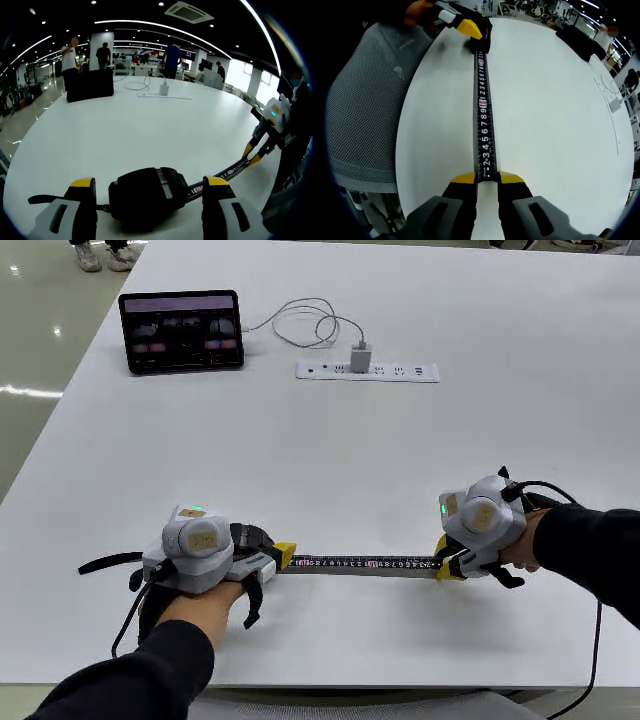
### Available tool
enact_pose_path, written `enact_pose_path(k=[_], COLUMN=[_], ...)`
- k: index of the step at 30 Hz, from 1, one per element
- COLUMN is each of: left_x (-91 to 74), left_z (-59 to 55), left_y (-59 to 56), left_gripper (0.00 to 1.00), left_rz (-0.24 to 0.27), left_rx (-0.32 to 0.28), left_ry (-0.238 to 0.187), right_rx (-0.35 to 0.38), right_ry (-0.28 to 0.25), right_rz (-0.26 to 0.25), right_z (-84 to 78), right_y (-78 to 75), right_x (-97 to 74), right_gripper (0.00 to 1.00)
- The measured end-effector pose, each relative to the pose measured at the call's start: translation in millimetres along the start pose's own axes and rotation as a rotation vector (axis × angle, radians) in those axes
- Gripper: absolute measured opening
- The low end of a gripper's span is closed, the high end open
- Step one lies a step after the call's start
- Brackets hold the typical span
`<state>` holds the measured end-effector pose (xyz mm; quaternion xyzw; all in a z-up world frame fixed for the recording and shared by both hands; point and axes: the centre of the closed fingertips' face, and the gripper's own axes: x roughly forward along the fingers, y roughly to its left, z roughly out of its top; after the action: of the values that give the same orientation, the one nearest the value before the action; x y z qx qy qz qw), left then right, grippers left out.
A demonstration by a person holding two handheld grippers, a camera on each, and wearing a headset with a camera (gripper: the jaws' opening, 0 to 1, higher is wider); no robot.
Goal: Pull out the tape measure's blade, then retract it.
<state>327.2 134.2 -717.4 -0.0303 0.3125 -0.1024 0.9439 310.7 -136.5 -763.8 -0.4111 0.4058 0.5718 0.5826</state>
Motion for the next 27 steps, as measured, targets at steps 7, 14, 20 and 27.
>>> enact_pose_path(k=[7,14,20,27], left_x=[1.4,1.6,3.2,4.0], left_z=[-6.2,-7.2,-8.1,-8.8], left_y=[-2.3,-1.1,0.1,0.3], left_gripper=[0.74,0.66,0.63,0.62], left_rz=[-0.008,0.004,0.011,0.014], left_rx=[-0.027,-0.005,-0.010,0.022], left_ry=[0.025,0.030,0.025,0.038], right_rx=[-0.004,0.000,0.003,0.006], right_ry=[0.033,0.037,0.042,0.037], right_rz=[-0.006,-0.011,-0.017,-0.014], right_z=[0.7,0.2,0.2,-0.1], right_y=[1.5,1.1,2.0,1.7], right_x=[0.2,-0.6,-1.1,-1.2], right_gripper=[0.11,0.11,0.11,0.11])
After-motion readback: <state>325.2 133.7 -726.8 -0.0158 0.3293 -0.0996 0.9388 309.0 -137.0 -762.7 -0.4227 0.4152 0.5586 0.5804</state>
